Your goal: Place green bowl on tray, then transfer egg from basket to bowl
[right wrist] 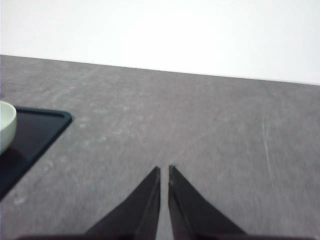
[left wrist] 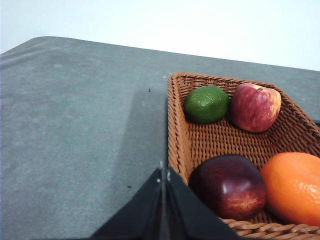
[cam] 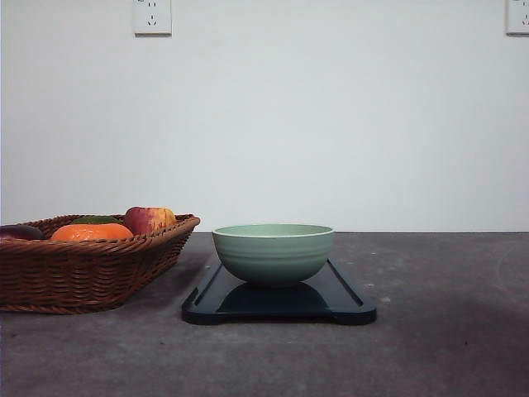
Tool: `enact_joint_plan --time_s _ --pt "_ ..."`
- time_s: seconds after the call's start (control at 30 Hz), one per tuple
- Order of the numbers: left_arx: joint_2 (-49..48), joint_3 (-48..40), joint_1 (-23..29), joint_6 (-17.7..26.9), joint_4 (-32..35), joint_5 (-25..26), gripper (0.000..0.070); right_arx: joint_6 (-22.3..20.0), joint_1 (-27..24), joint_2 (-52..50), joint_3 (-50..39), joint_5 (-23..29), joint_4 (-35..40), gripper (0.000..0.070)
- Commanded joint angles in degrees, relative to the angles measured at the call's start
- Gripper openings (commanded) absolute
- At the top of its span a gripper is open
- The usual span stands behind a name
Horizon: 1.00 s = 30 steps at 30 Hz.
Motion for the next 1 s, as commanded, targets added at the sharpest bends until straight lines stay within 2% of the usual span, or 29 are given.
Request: enact_joint_plan --time_s 0.0,0.97 --pt "-0.02 -1.09 0.04 -0.02 0.35 -0.11 0.0000 1.49 0.00 0.00 -0.26 0.57 0.77 0.0022" --pt "-0.02 -1.09 0.04 -0.02 0.33 -0.11 0.0000 2.00 0.00 -0.01 -0.26 0.56 1.24 0.0022"
